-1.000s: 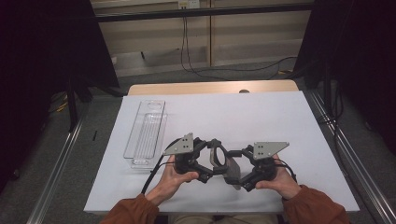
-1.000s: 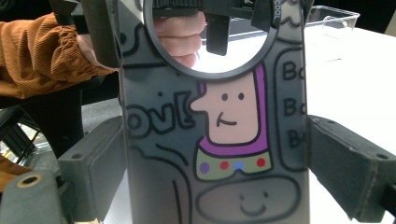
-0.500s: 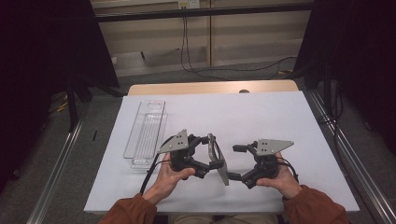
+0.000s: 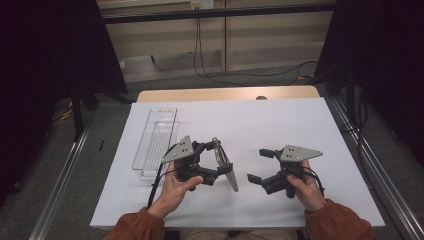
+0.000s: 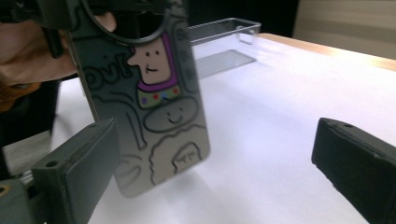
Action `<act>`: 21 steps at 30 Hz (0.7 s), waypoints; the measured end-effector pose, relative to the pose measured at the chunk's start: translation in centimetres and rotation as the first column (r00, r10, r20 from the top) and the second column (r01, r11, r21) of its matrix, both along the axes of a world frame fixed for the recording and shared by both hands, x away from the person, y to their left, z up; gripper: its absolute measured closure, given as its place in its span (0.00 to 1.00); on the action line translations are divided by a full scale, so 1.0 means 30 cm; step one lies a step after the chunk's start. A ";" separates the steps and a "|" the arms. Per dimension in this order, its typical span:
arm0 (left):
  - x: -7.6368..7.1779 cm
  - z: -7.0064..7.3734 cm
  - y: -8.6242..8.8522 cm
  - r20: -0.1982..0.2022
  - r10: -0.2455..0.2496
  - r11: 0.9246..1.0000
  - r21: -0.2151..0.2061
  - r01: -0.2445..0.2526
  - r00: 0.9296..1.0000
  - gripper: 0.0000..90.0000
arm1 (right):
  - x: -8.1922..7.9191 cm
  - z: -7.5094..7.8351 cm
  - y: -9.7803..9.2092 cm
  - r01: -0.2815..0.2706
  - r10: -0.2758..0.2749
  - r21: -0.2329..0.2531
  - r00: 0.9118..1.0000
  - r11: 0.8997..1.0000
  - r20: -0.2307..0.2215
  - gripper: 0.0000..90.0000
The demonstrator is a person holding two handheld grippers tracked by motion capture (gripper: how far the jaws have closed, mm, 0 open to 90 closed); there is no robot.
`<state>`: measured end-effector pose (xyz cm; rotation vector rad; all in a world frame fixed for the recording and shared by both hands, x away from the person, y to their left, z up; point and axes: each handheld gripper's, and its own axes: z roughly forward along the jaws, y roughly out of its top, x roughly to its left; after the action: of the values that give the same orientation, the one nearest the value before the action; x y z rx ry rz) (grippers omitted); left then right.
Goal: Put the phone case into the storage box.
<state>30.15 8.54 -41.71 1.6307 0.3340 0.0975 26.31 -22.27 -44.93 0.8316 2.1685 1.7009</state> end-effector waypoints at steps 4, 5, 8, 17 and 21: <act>0.000 0.001 0.009 -0.019 0.029 0.999 -0.016 -0.029 0.999 0.15 | 0.002 -0.002 -0.017 0.074 -0.074 -0.006 0.997 0.997 0.000 0.02; 0.000 0.003 0.013 -0.019 0.031 0.999 -0.009 -0.031 0.999 0.15 | 0.003 -0.003 -0.022 0.088 -0.088 -0.004 0.996 0.996 0.003 0.02; -0.003 0.008 0.021 -0.023 0.062 0.998 -0.001 -0.062 0.998 0.15 | 0.002 -0.005 -0.036 0.137 -0.137 -0.005 0.991 0.991 0.002 0.02; -0.008 0.024 0.049 -0.021 0.118 0.993 0.011 -0.118 0.993 0.15 | -0.027 -0.006 -0.073 0.223 -0.223 0.005 0.975 0.975 0.017 0.02; -0.011 0.031 0.060 -0.022 0.140 0.990 0.018 -0.140 0.990 0.15 | -0.049 -0.009 -0.093 0.259 -0.259 -0.008 0.966 0.966 0.021 0.01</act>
<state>29.82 10.35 -40.79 1.6243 0.4673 0.1881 24.82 -25.06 -45.22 1.0392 1.9542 1.5589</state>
